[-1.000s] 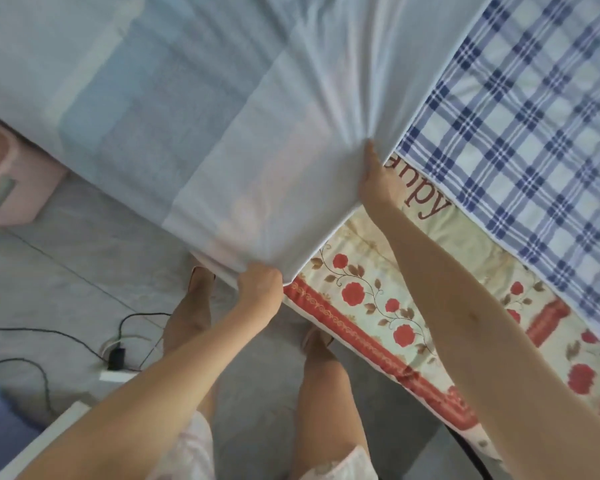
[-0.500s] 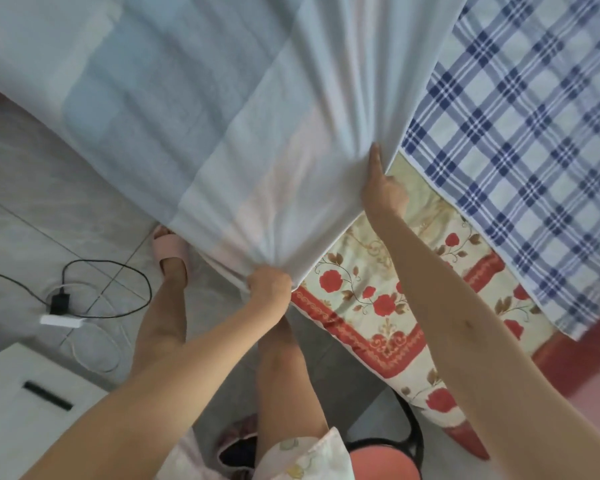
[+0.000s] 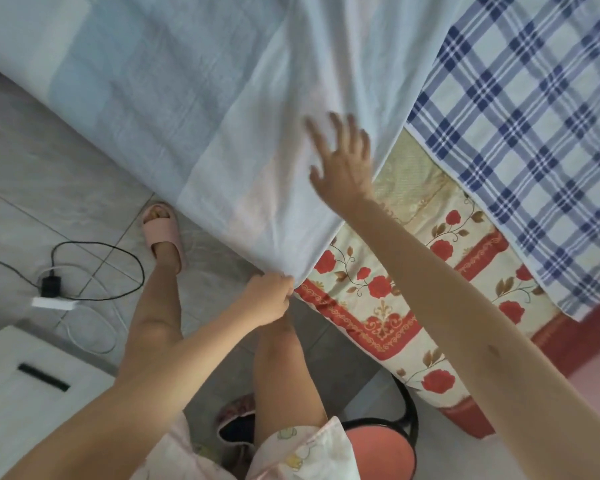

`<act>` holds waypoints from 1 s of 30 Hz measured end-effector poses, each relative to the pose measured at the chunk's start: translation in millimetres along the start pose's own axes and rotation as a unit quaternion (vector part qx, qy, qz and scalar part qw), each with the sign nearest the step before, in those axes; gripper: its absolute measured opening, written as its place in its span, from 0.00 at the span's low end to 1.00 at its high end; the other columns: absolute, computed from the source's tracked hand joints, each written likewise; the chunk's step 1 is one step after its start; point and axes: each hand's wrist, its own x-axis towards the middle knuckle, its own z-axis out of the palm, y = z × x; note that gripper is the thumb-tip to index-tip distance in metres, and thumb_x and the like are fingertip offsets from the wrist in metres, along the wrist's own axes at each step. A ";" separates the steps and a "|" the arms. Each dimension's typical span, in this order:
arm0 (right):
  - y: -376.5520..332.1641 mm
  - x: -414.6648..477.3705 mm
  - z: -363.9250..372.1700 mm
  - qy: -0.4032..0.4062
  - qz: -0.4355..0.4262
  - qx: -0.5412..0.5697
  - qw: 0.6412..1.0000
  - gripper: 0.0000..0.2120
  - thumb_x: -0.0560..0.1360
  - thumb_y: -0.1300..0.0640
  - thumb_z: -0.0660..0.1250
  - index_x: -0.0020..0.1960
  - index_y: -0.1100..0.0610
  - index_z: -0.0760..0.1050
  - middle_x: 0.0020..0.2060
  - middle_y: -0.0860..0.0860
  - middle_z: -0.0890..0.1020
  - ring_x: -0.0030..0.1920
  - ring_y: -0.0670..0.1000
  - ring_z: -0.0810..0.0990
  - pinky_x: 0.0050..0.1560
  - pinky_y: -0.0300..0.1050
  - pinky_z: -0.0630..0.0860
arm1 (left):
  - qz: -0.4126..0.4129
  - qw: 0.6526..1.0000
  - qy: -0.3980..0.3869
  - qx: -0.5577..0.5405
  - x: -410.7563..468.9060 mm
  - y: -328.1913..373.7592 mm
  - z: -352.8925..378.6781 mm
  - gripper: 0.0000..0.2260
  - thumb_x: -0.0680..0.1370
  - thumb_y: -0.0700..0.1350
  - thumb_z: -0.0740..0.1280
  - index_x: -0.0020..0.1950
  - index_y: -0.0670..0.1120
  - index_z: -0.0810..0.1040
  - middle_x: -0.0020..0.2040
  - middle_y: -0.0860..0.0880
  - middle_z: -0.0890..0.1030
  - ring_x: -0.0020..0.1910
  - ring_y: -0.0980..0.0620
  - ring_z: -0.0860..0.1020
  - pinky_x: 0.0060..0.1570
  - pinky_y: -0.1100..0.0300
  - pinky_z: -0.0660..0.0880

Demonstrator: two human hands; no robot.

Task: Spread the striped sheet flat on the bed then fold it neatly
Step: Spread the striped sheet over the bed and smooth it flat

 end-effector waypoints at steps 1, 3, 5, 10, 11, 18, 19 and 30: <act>-5.0 -2.3 7.2 0.002 -0.109 -0.020 0.994 0.35 0.73 0.46 0.62 0.77 0.44 0.53 0.76 0.53 0.60 0.75 0.61 0.57 0.71 0.66 0.56 | 0.019 0.996 0.084 0.015 0.8 -3.7 -7.1 0.08 0.77 0.40 0.61 0.55 0.43 0.74 0.53 0.46 0.76 0.50 0.46 0.76 0.48 0.55 0.72; 15.0 -5.6 27.4 -0.024 -0.171 -0.111 0.979 0.35 0.72 0.42 0.65 0.76 0.42 0.57 0.75 0.49 0.62 0.74 0.62 0.61 0.64 0.73 0.60 | 0.064 0.977 0.193 0.058 7.6 -17.0 -20.6 0.11 0.73 0.38 0.66 0.55 0.43 0.76 0.58 0.43 0.76 0.56 0.42 0.75 0.53 0.51 0.71; 52.0 -6.6 35.9 -0.136 -0.026 -0.095 0.986 0.37 0.76 0.36 0.58 0.77 0.42 0.44 0.77 0.44 0.46 0.76 0.64 0.49 0.65 0.76 0.53 | 0.077 0.961 0.242 0.112 17.1 -37.6 -35.9 0.19 0.68 0.40 0.70 0.59 0.44 0.77 0.66 0.38 0.72 0.65 0.37 0.70 0.59 0.41 0.68; 38.3 -3.8 28.9 -0.118 0.136 -0.095 0.979 0.37 0.79 0.35 0.45 0.77 0.53 0.35 0.76 0.53 0.36 0.75 0.64 0.39 0.71 0.70 0.40 | -0.036 0.971 0.183 0.149 35.0 -95.3 -94.6 0.28 0.80 0.55 0.56 0.78 0.56 0.49 0.78 0.51 0.42 0.76 0.37 0.40 0.66 0.29 0.47; 21.6 -2.0 27.7 -0.098 0.100 -0.103 0.985 0.36 0.78 0.34 0.44 0.77 0.50 0.35 0.76 0.53 0.36 0.75 0.64 0.38 0.69 0.72 0.38 | -0.054 0.969 0.184 0.156 38.2 -111.8 -109.2 0.28 0.81 0.57 0.53 0.77 0.59 0.44 0.78 0.54 0.37 0.75 0.38 0.37 0.65 0.27 0.45; -88.3 62.9 27.0 -0.036 -0.032 -0.045 0.998 0.40 0.74 0.33 0.58 0.77 0.44 0.40 0.78 0.49 0.45 0.76 0.62 0.43 0.68 0.71 0.39 | -0.241 0.921 0.304 0.030 34.7 -246.3 -255.7 0.32 0.78 0.63 0.55 0.77 0.60 0.41 0.77 0.55 0.37 0.75 0.38 0.37 0.62 0.23 0.45; -105.8 77.1 24.8 -0.038 -0.055 -0.033 0.997 0.42 0.73 0.34 0.61 0.77 0.44 0.43 0.78 0.49 0.47 0.77 0.62 0.46 0.68 0.72 0.43 | -0.252 0.920 0.301 0.008 32.7 -263.5 -276.1 0.33 0.78 0.63 0.55 0.77 0.60 0.41 0.77 0.54 0.36 0.75 0.38 0.36 0.62 0.23 0.46; -310.3 350.4 -55.5 -0.134 0.117 0.133 0.975 0.53 0.63 0.23 0.60 0.74 0.38 0.31 0.73 0.54 0.28 0.73 0.67 0.31 0.60 0.81 0.40 | -0.243 0.932 0.264 -0.056 -16.8 -494.1 -444.3 0.44 0.68 0.74 0.53 0.77 0.59 0.38 0.76 0.53 0.33 0.75 0.38 0.35 0.64 0.24 0.47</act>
